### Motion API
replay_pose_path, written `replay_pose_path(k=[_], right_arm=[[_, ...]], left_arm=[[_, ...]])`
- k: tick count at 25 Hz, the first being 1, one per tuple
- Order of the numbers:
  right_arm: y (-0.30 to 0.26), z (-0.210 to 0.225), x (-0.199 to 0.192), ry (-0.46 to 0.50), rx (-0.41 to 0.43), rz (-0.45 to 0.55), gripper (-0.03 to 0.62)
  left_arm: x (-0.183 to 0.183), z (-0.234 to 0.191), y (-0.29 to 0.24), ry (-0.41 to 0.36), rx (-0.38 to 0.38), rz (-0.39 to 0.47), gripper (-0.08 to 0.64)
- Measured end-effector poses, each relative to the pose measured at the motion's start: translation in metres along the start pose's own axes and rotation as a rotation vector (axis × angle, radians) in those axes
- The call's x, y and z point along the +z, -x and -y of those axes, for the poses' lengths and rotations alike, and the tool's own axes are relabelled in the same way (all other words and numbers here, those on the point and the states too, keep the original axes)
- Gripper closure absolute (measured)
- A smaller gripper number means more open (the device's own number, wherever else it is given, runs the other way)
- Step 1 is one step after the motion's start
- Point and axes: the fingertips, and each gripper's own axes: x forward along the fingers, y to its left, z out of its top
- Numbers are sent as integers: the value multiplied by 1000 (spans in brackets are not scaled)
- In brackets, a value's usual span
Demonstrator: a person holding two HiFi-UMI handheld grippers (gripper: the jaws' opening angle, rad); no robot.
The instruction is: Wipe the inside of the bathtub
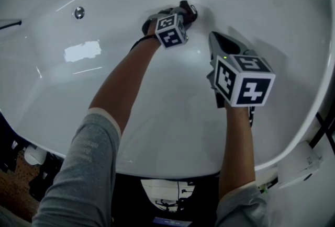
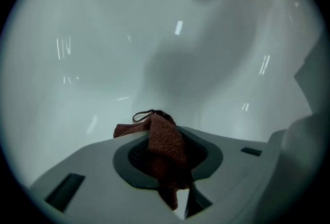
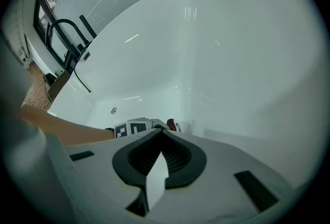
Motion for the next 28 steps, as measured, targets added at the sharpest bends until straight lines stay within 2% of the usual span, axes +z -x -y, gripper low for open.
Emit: replay_pose_path(k=[5,9,12,17,20,23,28], right_arm=[[-2,2,-3,-1,-5,-10,583],[-2,1,-4,6,-7,-13,583],[-2,2,-3,34,-20,-14,584],[-3,2,-6,48,-24,-27,583],[-3,3,-7,61,-29,-32,583],[-2,3,-10,67,-26,-36,583],[-5,1,-10,77,-25,-44,583]], left_arm=[[-20,57,6,-66,-72,-13,460],[-28,68,7,-108,-78,-21,459],[-32,46,9,-103,-38,-21,459],[-51,-23,19,4,76,-61,459],[-57,-38,29,44,94,-79,459],[-59,-18,30,35,57,-80,459],[-81,48,31,-68,-36,-83,459]])
